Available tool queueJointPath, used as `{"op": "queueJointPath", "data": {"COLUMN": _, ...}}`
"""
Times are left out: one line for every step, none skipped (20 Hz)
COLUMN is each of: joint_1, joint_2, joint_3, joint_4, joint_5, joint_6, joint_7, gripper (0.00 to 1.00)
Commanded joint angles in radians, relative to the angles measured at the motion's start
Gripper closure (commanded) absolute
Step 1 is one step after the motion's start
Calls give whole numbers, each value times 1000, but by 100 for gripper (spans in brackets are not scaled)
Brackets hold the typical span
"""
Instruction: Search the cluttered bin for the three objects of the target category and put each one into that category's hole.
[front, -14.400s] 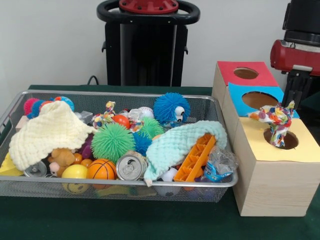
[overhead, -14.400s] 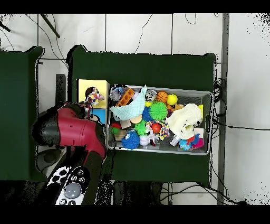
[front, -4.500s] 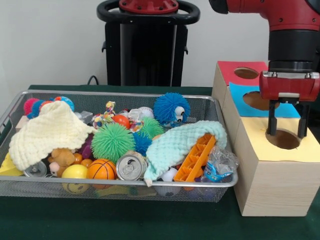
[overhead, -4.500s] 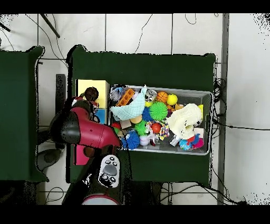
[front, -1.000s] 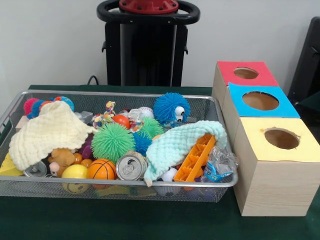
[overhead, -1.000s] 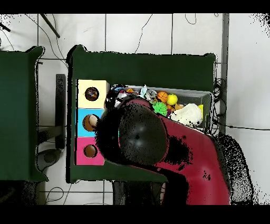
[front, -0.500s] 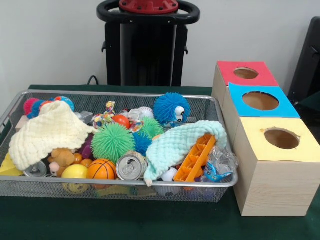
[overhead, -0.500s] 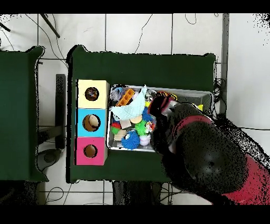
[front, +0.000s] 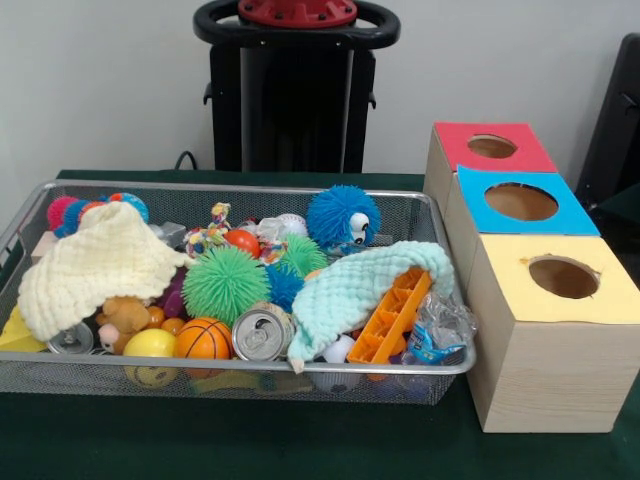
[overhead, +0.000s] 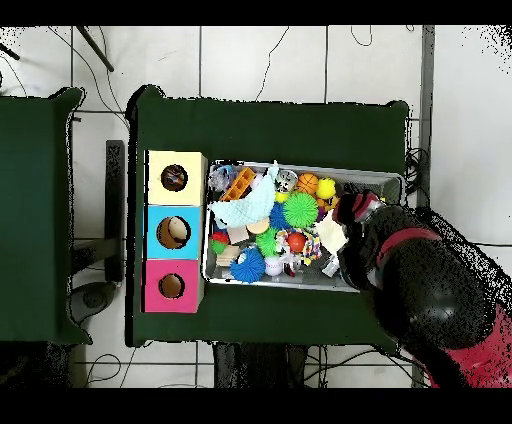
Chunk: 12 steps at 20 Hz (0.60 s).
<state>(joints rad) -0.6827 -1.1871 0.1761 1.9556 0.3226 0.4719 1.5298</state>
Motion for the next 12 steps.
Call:
{"op": "queueJointPath", "data": {"joint_1": -126, "joint_2": 104, "joint_3": 278, "joint_4": 232, "joint_5": -109, "joint_6": -150, "joint_7": -229, "gripper": 0}}
{"op": "queueJointPath", "data": {"joint_1": -149, "joint_2": 126, "joint_3": 305, "joint_4": 241, "joint_5": -128, "joint_6": -176, "joint_7": -212, "gripper": 0}}
{"op": "queueJointPath", "data": {"joint_1": -165, "joint_2": 146, "joint_3": 325, "joint_4": 244, "joint_5": -151, "joint_6": -192, "joint_7": -191, "gripper": 0}}
{"op": "queueJointPath", "data": {"joint_1": -176, "joint_2": 157, "joint_3": 339, "joint_4": 245, "joint_5": -179, "joint_6": -200, "joint_7": -162, "gripper": 0}}
{"op": "queueJointPath", "data": {"joint_1": -179, "joint_2": 164, "joint_3": 340, "joint_4": 242, "joint_5": -200, "joint_6": -206, "joint_7": -143, "gripper": 0}}
{"op": "queueJointPath", "data": {"joint_1": -182, "joint_2": 172, "joint_3": 341, "joint_4": 240, "joint_5": -222, "joint_6": -211, "joint_7": -124, "gripper": 0}}
{"op": "queueJointPath", "data": {"joint_1": -185, "joint_2": 178, "joint_3": 341, "joint_4": 237, "joint_5": -244, "joint_6": -213, "joint_7": -107, "gripper": 0}}
{"op": "queueJointPath", "data": {"joint_1": -189, "joint_2": 185, "joint_3": 341, "joint_4": 233, "joint_5": -266, "joint_6": -214, "joint_7": -90, "gripper": 0}}
{"op": "queueJointPath", "data": {"joint_1": -195, "joint_2": 193, "joint_3": 345, "joint_4": 231, "joint_5": -284, "joint_6": -219, "joint_7": -77, "gripper": 0}}
{"op": "queueJointPath", "data": {"joint_1": -202, "joint_2": 202, "joint_3": 354, "joint_4": 231, "joint_5": -296, "joint_6": -226, "joint_7": -69, "gripper": 0}}
{"op": "queueJointPath", "data": {"joint_1": -205, "joint_2": 210, "joint_3": 360, "joint_4": 227, "joint_5": -310, "joint_6": -223, "joint_7": -55, "gripper": 0}}
{"op": "queueJointPath", "data": {"joint_1": -209, "joint_2": 215, "joint_3": 365, "joint_4": 226, "joint_5": -323, "joint_6": -228, "joint_7": -43, "gripper": 0}}
